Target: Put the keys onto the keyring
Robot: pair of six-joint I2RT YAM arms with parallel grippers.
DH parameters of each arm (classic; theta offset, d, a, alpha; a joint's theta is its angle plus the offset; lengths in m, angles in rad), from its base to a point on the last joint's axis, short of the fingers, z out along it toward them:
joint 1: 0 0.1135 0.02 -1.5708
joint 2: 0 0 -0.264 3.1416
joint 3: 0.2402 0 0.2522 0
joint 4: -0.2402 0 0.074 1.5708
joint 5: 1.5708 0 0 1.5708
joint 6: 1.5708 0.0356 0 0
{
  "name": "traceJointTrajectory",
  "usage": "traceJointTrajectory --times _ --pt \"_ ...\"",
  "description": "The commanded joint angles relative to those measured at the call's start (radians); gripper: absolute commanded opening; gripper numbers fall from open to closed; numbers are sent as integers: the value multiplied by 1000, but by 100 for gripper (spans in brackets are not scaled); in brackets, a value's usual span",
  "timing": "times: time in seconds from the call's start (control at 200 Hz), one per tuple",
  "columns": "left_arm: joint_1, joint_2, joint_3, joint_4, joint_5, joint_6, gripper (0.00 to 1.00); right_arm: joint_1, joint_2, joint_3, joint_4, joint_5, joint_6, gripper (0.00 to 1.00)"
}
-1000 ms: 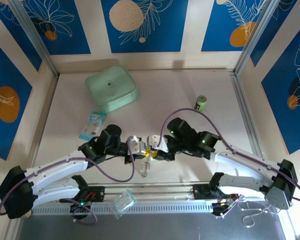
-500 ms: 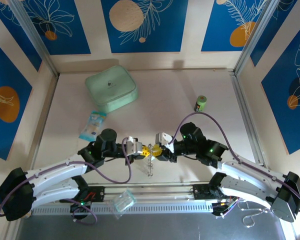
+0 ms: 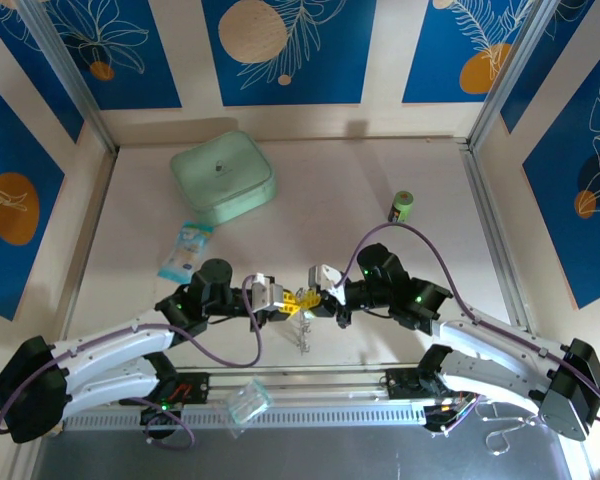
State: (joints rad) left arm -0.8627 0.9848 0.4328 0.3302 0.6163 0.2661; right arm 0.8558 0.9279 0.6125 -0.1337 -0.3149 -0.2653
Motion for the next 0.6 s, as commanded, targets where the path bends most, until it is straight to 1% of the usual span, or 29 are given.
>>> traceJointTrajectory --times 0.0,0.115,0.195,0.36,0.595 --pt "-6 -36 32 -19 -11 30 25 0 14 64 -108 2 -57 0" --pt "-6 -35 99 -190 -22 116 19 6 38 129 -229 30 -119 0" --pt "-6 -32 121 -257 -28 152 18 14 52 162 -281 47 -148 0" --pt "-6 -8 142 -297 -17 167 16 43 70 201 -300 66 -165 0" --pt "-6 16 163 -304 -2 168 15 83 119 240 -303 95 -178 0"
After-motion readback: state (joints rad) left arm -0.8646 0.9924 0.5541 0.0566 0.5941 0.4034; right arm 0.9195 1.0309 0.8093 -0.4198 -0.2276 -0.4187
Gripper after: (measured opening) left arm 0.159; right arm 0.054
